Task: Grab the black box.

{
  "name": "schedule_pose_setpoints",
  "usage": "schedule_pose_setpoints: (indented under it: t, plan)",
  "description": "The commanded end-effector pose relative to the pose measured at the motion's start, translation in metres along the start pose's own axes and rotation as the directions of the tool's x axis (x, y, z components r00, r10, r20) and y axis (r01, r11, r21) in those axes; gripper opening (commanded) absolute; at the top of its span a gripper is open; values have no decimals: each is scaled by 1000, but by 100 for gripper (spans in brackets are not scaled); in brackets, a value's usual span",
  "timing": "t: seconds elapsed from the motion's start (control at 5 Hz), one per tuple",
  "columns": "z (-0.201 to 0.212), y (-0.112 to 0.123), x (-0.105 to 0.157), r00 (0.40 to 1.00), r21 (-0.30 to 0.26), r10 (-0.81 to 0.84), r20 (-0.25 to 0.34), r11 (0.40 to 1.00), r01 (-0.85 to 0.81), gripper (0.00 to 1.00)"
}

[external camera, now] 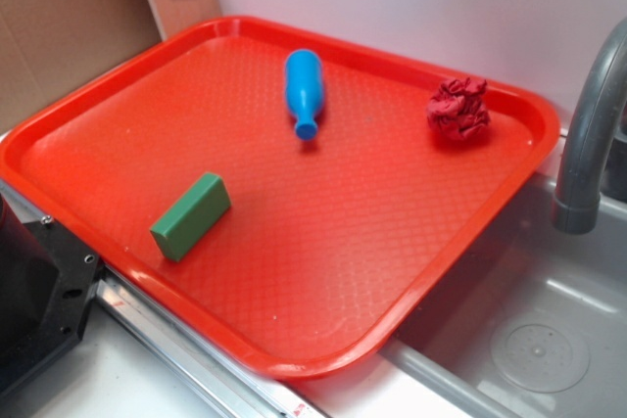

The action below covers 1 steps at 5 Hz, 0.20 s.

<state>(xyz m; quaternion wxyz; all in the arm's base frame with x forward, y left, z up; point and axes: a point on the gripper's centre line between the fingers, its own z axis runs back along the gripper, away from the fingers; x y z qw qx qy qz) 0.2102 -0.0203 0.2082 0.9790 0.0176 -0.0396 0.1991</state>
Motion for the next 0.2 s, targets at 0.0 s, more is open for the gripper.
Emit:
schedule_pose_setpoints:
  t: [0.0]
  plan:
    - [23,11,15,1000,-3,-2,8,1000,2,0]
